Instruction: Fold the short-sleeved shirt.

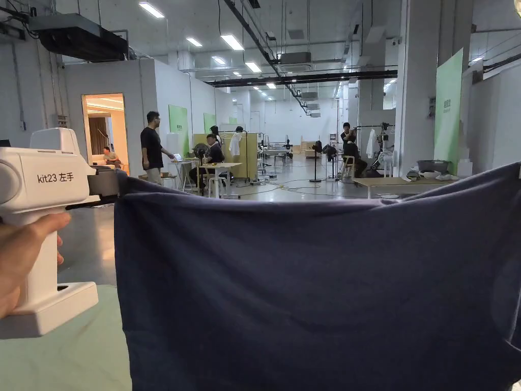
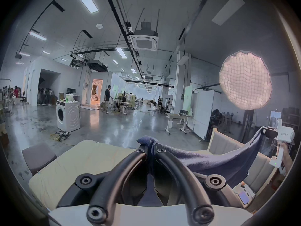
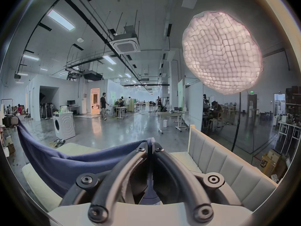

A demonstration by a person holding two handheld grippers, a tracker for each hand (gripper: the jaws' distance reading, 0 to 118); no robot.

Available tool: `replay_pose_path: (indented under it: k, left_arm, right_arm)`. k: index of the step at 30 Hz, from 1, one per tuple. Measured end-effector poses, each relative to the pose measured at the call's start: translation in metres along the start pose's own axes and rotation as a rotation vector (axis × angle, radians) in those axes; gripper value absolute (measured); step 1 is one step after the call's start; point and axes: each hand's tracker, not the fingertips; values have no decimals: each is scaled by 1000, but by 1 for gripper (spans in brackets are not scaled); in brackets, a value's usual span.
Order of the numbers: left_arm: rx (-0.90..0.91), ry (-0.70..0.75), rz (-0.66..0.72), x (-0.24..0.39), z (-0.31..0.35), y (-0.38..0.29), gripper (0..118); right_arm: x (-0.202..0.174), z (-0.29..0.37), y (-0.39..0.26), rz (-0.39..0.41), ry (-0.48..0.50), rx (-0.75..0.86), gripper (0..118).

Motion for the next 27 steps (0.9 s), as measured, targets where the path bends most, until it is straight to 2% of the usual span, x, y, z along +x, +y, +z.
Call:
replay_pose_path:
  k: [1, 2, 5, 6, 9, 10, 14, 16, 18, 27]
  left_arm:
    - [0, 8, -2, -2, -5, 1, 7]
    - [0, 18, -3, -3, -9, 2, 7]
    - [30, 43, -11, 1, -12, -6, 7]
    - [28, 37, -2, 0, -15, -7, 7]
    - [1, 33, -4, 0, -17, -9, 7]
    - [-8, 38, -17, 0, -17, -9, 7]
    - [-8, 43, 16, 1, -32, -16, 7]
    - [-12, 46, 23, 5, -32, -18, 7]
    - [-27, 59, 13, 0, -65, -28, 7]
    - [-60, 68, 7, -2, -123, -42, 7]
  right_arm:
    - [4, -5, -5, -6, -6, 5, 4]
    - [-2, -3, 25, 50, -18, 93, 4]
    - [-1, -16, 34, 36, -21, 88, 4]
    - [-10, -18, 28, -4, 61, 27, 4]
    - [-3, -46, 26, 31, 46, 23, 4]
    - [-16, -27, 27, 67, -9, 60, 4]
    - [-9, -56, 25, 59, -8, 58, 4]
    - [-21, -51, 24, 81, -12, 77, 4]
    - [-30, -51, 23, 117, -17, 96, 4]
    - [-48, -109, 18, 164, -52, 84, 4]
